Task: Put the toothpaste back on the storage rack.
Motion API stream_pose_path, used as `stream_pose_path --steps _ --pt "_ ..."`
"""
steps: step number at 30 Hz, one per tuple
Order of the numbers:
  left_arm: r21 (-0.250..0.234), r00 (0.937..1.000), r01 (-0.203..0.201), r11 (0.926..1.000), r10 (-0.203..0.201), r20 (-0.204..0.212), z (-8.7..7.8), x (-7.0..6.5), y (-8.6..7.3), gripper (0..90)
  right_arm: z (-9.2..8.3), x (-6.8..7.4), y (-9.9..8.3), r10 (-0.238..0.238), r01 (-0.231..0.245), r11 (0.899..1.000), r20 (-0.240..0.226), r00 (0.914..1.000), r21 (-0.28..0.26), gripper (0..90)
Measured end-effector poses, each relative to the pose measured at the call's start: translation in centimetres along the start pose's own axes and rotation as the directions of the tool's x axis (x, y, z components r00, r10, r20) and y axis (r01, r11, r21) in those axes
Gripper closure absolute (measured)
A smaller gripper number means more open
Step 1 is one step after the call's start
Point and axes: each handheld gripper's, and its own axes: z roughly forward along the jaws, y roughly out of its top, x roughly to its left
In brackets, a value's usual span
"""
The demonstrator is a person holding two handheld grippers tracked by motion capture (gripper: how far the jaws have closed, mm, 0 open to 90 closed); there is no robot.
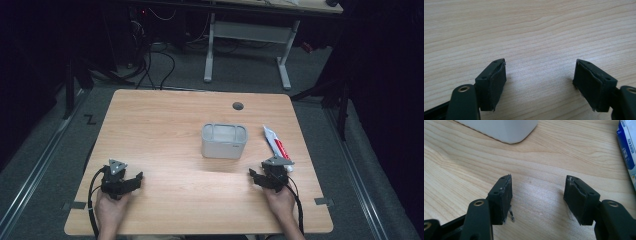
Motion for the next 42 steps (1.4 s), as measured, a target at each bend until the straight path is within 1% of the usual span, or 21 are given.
stream_pose_path --steps 23,26,37,41,42 --pt "-0.001 1.0 0.001 1.0 -0.001 0.002 0.0 0.04 -0.01 26.4 0.05 0.02 0.05 0.001 -0.001 1.0 -0.002 1.0 0.001 38.3" --pt "-0.001 1.0 0.0 1.0 0.0 0.001 -0.01 0.03 0.0 26.4 -0.04 -0.04 -0.02 0.009 -0.009 1.0 -0.004 1.0 0.001 38.6" --pt "0.002 1.0 -0.001 1.0 0.001 0.001 -0.01 0.01 0.01 26.4 -0.21 0.12 -0.03 -0.017 0.017 1.0 0.004 0.9999 -0.004 39.5" --pt "0.002 1.0 -0.001 1.0 0.001 0.001 -0.01 0.01 0.01 26.4 -0.53 0.16 -0.04 -0.006 0.006 1.0 0.002 1.0 -0.014 39.5" --pt "0.002 1.0 -0.001 1.0 0.001 0.0 -0.01 0.01 0.01 26.4 -0.61 0.15 -0.04 -0.01 0.01 1.0 0.003 0.9999 -0.018 39.5"
